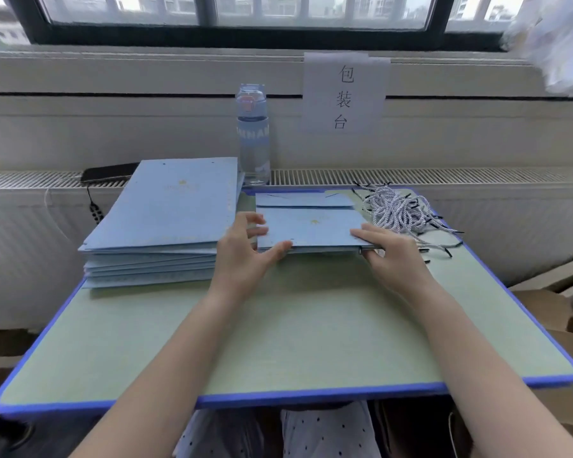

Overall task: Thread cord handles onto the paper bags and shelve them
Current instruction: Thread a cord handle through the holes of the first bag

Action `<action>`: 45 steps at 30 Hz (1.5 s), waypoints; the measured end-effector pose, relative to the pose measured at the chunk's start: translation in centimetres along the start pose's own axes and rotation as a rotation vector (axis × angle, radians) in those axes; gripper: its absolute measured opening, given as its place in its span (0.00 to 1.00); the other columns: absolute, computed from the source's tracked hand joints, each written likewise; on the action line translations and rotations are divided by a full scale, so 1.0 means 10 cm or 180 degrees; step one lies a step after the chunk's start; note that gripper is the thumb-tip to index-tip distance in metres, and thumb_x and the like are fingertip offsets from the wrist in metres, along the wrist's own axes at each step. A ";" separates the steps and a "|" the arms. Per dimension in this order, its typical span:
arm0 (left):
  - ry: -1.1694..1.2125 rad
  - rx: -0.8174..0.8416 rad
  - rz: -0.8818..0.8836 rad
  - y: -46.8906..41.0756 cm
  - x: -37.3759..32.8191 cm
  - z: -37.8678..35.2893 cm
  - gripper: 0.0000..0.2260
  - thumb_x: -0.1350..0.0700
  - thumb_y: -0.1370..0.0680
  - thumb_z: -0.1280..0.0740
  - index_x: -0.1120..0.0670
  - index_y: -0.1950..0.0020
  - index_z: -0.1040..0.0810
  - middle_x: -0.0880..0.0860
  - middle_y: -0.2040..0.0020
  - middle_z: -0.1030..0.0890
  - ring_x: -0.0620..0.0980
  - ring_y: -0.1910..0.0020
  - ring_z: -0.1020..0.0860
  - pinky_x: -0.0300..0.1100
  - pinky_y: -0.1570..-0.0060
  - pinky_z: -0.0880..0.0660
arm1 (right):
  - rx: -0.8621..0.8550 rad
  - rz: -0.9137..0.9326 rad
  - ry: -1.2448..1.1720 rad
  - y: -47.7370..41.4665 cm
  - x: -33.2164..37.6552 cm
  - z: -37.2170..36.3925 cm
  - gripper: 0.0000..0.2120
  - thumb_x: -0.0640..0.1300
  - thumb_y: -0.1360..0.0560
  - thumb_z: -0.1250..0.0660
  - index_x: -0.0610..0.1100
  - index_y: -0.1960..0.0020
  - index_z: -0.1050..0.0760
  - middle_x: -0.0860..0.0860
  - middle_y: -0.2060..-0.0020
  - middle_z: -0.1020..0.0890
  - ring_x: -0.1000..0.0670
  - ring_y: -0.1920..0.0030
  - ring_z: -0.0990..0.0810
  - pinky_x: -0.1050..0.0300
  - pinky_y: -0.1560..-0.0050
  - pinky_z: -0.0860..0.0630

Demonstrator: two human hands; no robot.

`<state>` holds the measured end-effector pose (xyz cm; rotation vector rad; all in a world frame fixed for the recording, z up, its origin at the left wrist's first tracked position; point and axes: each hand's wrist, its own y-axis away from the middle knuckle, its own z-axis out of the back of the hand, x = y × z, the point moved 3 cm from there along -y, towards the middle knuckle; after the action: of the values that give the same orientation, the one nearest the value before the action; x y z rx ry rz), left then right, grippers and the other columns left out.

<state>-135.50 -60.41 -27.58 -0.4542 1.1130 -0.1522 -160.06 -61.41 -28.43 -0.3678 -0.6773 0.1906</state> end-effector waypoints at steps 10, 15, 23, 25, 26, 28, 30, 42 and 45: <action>-0.0619 0.0157 -0.0059 0.05 0.07 -0.09 0.15 0.59 0.29 0.26 0.56 0.43 0.20 0.54 0.36 0.23 0.45 0.34 0.28 0.26 0.41 0.39 | 0.0345 -0.0148 -0.0191 0.04 -0.03 -0.04 0.20 0.35 0.28 0.32 0.49 0.39 0.22 0.47 0.35 0.25 0.54 0.34 0.28 0.74 0.37 0.44; -0.0714 0.0012 0.0248 0.07 0.12 -0.12 0.14 0.59 0.28 0.29 0.58 0.43 0.19 0.54 0.39 0.21 0.47 0.35 0.28 0.24 0.46 0.42 | 0.0526 -0.0299 -0.0477 0.06 -0.01 0.01 0.26 0.30 0.30 0.39 0.52 0.38 0.23 0.54 0.37 0.24 0.58 0.30 0.35 0.70 0.36 0.43; -0.0766 0.0021 0.0123 0.10 0.09 -0.08 0.11 0.61 0.27 0.30 0.56 0.45 0.18 0.52 0.48 0.17 0.38 0.64 0.24 0.23 0.59 0.36 | 0.0029 -0.0706 0.0489 -0.01 -0.36 0.18 0.19 0.28 0.30 0.39 0.39 0.43 0.20 0.41 0.44 0.20 0.42 0.42 0.24 0.70 0.50 0.39; -0.0757 0.0026 -0.0047 0.10 0.09 -0.09 0.10 0.60 0.28 0.28 0.56 0.48 0.17 0.51 0.47 0.17 0.42 0.58 0.21 0.24 0.57 0.35 | 0.0067 -0.0681 0.0564 -0.02 -0.43 0.14 0.16 0.31 0.30 0.36 0.42 0.46 0.18 0.41 0.46 0.19 0.38 0.42 0.26 0.61 0.44 0.34; -0.0732 -0.0018 -0.0116 0.10 0.10 -0.08 0.09 0.60 0.29 0.27 0.56 0.49 0.17 0.51 0.47 0.17 0.42 0.55 0.21 0.23 0.56 0.35 | 0.0116 -0.0684 0.0614 -0.02 -0.46 0.12 0.15 0.33 0.29 0.35 0.44 0.46 0.18 0.42 0.46 0.20 0.38 0.41 0.28 0.56 0.42 0.33; -0.0647 -0.0186 -0.0182 0.08 0.13 -0.05 0.08 0.61 0.29 0.26 0.56 0.51 0.15 0.50 0.50 0.16 0.43 0.53 0.20 0.20 0.53 0.34 | 0.0236 -0.0734 0.0693 -0.03 -0.46 0.10 0.13 0.37 0.27 0.34 0.47 0.45 0.18 0.44 0.45 0.22 0.39 0.38 0.31 0.51 0.38 0.34; -0.0566 -0.0331 -0.0247 0.06 0.13 -0.01 0.06 0.62 0.29 0.25 0.57 0.53 0.15 0.47 0.54 0.17 0.44 0.52 0.18 0.20 0.50 0.32 | 0.0304 -0.0763 0.0741 -0.03 -0.45 0.11 0.11 0.43 0.26 0.32 0.51 0.45 0.18 0.48 0.44 0.23 0.42 0.38 0.33 0.49 0.36 0.36; -0.0719 -0.0760 -0.0610 0.10 0.04 0.06 0.04 0.64 0.28 0.27 0.59 0.54 0.15 0.51 0.59 0.15 0.44 0.66 0.22 0.20 0.59 0.35 | 0.0422 -0.0528 0.1019 -0.05 -0.44 0.04 0.07 0.49 0.26 0.30 0.51 0.49 0.18 0.47 0.36 0.26 0.41 0.34 0.33 0.48 0.33 0.40; -0.0719 -0.0682 -0.0625 0.10 0.05 0.04 0.05 0.64 0.28 0.27 0.59 0.54 0.15 0.52 0.59 0.15 0.46 0.66 0.21 0.26 0.59 0.32 | 0.0416 -0.0538 0.1003 -0.07 -0.45 0.03 0.07 0.48 0.27 0.29 0.47 0.51 0.19 0.47 0.37 0.26 0.42 0.34 0.34 0.49 0.34 0.40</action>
<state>-135.00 -59.55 -28.26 -0.7544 0.8651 -0.1499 -163.66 -63.27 -30.53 -0.2073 -0.3799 0.0143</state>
